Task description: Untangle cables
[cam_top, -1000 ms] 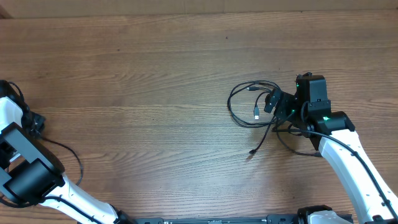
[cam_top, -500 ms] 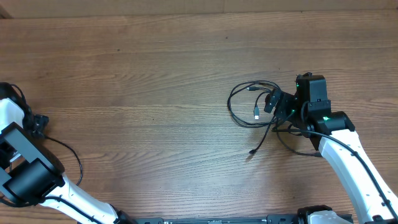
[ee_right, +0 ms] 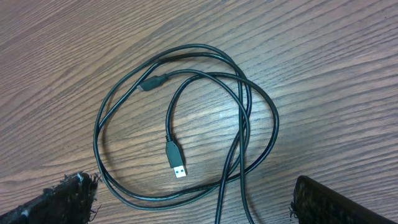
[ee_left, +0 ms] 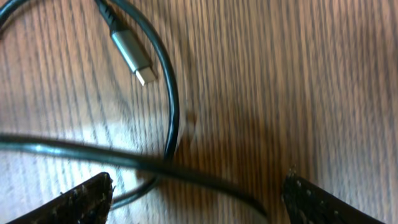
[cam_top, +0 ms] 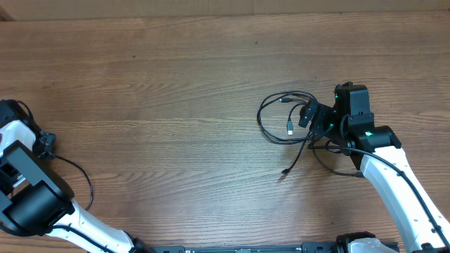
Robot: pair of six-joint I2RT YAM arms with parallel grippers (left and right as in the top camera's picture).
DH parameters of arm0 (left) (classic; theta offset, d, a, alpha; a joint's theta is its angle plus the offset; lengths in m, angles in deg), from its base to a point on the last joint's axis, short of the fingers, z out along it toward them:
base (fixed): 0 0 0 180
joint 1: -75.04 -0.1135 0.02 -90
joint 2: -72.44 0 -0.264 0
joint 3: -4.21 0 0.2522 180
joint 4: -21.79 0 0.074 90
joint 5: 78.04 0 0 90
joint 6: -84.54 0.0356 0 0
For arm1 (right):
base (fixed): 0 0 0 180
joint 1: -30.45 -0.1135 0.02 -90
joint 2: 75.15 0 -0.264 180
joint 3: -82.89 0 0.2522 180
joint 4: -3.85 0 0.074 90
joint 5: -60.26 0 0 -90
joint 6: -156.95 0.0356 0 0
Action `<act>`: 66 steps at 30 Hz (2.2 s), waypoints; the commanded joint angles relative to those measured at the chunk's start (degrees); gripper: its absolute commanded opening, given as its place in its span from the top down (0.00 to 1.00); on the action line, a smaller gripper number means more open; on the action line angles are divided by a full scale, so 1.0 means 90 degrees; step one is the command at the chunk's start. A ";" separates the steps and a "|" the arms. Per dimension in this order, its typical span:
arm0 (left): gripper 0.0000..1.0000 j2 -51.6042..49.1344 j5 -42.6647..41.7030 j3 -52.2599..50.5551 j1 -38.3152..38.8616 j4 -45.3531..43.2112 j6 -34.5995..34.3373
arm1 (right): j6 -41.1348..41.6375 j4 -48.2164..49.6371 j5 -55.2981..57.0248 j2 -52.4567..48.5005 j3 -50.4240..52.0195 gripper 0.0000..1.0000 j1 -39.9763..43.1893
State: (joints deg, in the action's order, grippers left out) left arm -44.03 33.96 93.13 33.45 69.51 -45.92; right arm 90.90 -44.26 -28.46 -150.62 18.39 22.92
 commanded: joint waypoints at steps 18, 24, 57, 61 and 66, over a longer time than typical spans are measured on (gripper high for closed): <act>0.96 -0.0046 -0.1277 -0.1231 -0.0381 -0.2506 0.0964 | 0.0007 0.0017 -0.0015 0.0121 -0.0085 0.00 0.0017; 0.96 -0.0046 -0.1768 -0.0646 -0.0379 -0.2722 0.1260 | 0.0007 0.0017 -0.0015 0.0121 -0.0085 0.00 0.0017; 0.00 0.0301 -0.3213 0.0556 -0.0243 -0.0083 -0.1647 | 0.0007 0.0017 -0.0015 0.0121 -0.0085 0.00 0.0017; 0.01 0.0930 -0.3215 0.0556 -0.0051 -0.0019 -0.1491 | 0.0007 0.0017 -0.0012 0.0121 -0.0085 0.00 0.0017; 0.00 0.2059 -0.3300 0.0559 0.0238 -0.0007 -0.0913 | 0.0007 0.0017 -0.0015 0.0121 -0.0085 0.00 0.0017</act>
State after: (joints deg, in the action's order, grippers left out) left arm -34.50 6.35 97.41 33.96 69.53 -58.86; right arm 90.92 -44.26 -28.46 -150.62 18.39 22.92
